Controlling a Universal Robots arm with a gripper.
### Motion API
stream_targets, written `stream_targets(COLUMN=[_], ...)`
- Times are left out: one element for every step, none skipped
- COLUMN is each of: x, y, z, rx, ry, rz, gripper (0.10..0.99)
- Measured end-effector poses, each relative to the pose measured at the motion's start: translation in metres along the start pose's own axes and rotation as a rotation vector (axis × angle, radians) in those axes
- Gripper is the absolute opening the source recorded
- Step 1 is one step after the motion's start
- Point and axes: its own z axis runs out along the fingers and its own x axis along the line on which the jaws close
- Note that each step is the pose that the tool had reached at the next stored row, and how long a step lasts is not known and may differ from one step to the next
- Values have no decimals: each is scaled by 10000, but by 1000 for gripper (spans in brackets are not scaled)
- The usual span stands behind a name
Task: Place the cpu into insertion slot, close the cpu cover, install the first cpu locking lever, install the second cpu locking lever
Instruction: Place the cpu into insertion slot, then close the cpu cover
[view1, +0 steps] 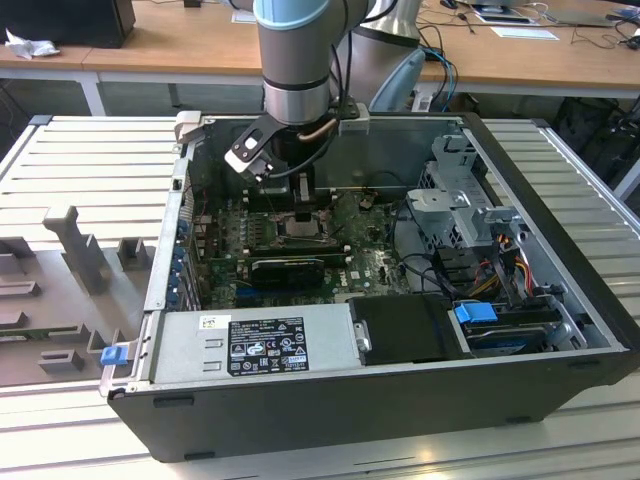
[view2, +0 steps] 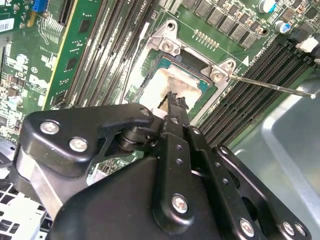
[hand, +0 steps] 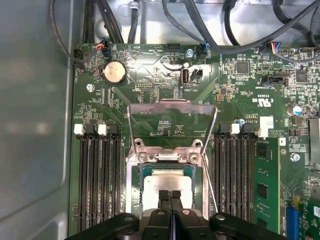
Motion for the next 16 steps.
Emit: stream_targets(x=[0,0,0,0,0,-15,-20,-24,-23,-23,-23,-24,-23,-23,-23,-23], y=[1,2,2,4,8,17,47,79,83,83,83,84,85,85,85,85], z=[-10,-21,-32,-46,-47,-47,-43,-42,-42,-42,-44,-54,-58,-59,-60,-62], rx=[0,0,0,-1,6,30,100,180,226,227,231,237,240,242,245,251], ry=[-1,-1,-1,1,1,108,170,190,223,228,228,229,231,232,232,230], rz=[0,0,0,0,-1,9,12,16,20,21,22,20,20,20,20,20], gripper=[106,106,106,106,106,106,106,106,106,106,106,106,106,106,106,106])
